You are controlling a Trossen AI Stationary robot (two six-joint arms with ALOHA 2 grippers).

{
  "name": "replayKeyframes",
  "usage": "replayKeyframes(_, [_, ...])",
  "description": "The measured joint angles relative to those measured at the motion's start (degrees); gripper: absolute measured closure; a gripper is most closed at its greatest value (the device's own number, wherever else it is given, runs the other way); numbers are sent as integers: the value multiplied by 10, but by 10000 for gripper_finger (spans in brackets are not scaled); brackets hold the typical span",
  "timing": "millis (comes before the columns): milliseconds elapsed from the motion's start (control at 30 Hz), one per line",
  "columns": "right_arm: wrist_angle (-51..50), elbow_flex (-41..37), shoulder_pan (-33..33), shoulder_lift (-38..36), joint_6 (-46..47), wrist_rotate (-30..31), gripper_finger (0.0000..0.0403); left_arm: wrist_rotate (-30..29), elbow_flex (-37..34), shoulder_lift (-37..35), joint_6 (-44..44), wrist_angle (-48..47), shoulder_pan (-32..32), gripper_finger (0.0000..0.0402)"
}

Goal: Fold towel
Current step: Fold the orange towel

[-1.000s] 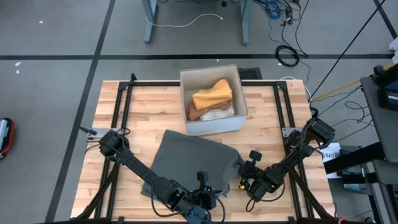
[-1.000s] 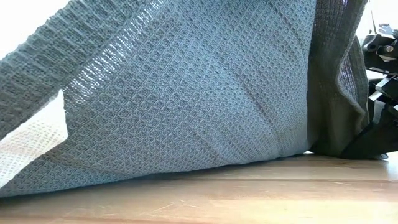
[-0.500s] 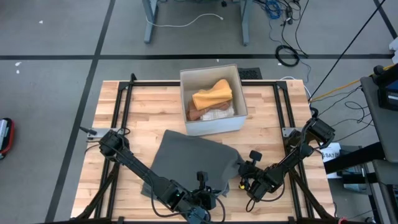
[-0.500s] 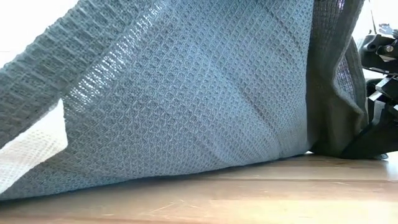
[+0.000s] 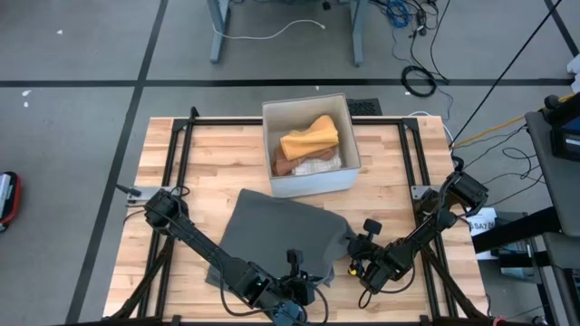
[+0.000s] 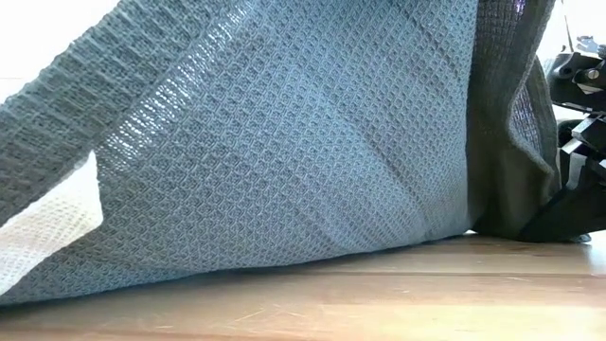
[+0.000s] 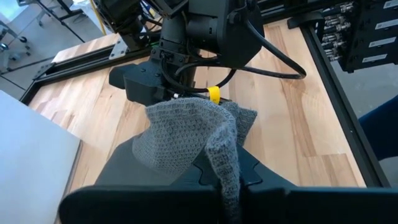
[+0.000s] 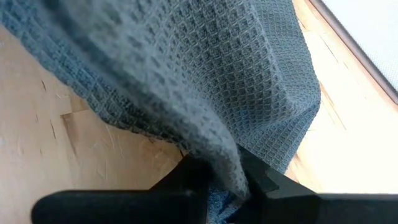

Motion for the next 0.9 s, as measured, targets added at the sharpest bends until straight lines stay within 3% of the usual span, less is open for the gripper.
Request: replayKeyframes(900, [22, 0, -5, 0, 0, 3, 360, 0, 0, 0, 10, 0, 2, 401])
